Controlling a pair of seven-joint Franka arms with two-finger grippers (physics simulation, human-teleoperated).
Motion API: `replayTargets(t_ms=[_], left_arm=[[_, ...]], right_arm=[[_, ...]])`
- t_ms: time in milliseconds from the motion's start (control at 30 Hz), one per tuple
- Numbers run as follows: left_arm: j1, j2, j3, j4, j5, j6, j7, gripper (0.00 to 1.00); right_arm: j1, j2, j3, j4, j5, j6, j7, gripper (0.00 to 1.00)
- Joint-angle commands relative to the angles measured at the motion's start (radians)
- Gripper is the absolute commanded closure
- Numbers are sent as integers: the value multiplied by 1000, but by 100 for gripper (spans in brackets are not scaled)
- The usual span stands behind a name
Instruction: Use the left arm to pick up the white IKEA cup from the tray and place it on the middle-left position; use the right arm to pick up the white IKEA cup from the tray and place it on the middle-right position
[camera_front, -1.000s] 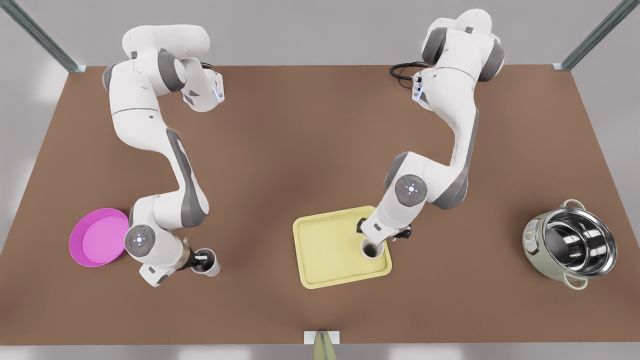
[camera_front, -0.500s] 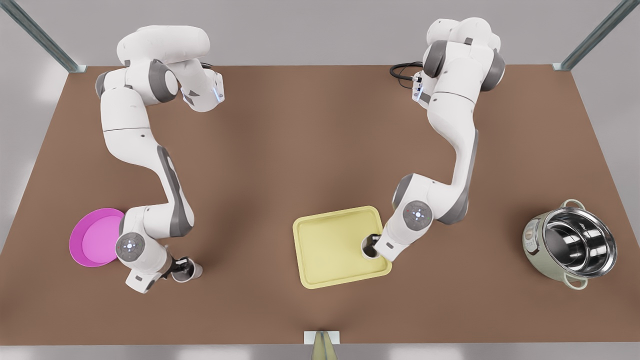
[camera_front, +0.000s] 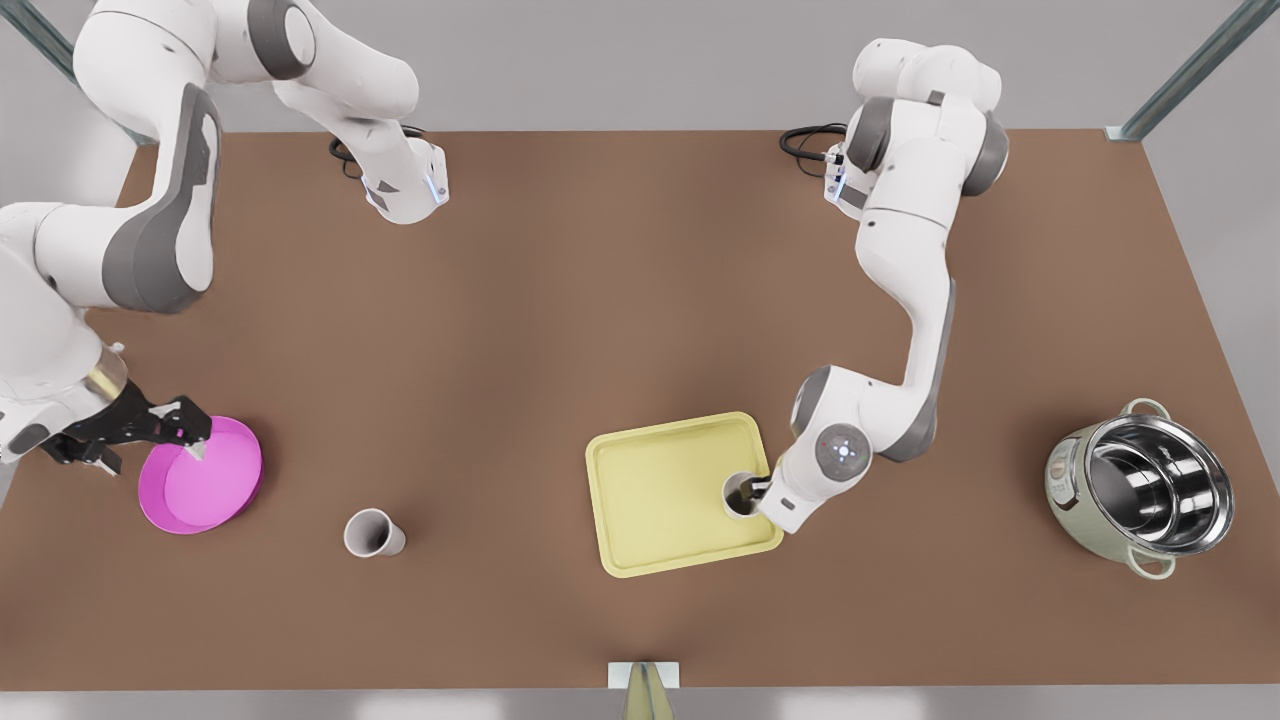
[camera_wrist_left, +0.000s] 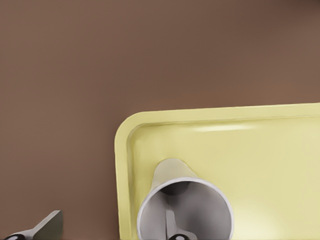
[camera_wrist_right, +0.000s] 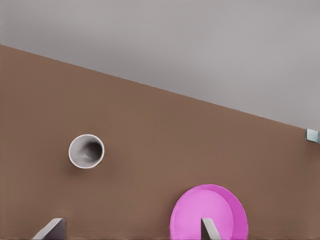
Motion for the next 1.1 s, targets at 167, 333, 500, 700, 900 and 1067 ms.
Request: replayTargets(t_ms=[167,333,500,700,900,1067], left_arm=[[-3,32,0,2,-38,87,1,0],[-5,42,-13,5,-38,117,-4,42],[-5,42,-13,7,-40,112,-7,83],[24,1,-7,48,-37,-84,41,90],[371,-11,-10,30,-69,-129,766,90],[433,-5,-10,-35,-83,-19,924,90]], right_arm=[[9,-239,1,-333,19,-69,21,0],[9,-236,1,-333,19,-70,22,0],[9,-230,1,-333,19,-70,24,0],[9,-213,1,-328,22,-14,22,0],[6,-213,-4,-321,30,-15,22,0],[9,-213,1,-319,25,-15,24,0]])
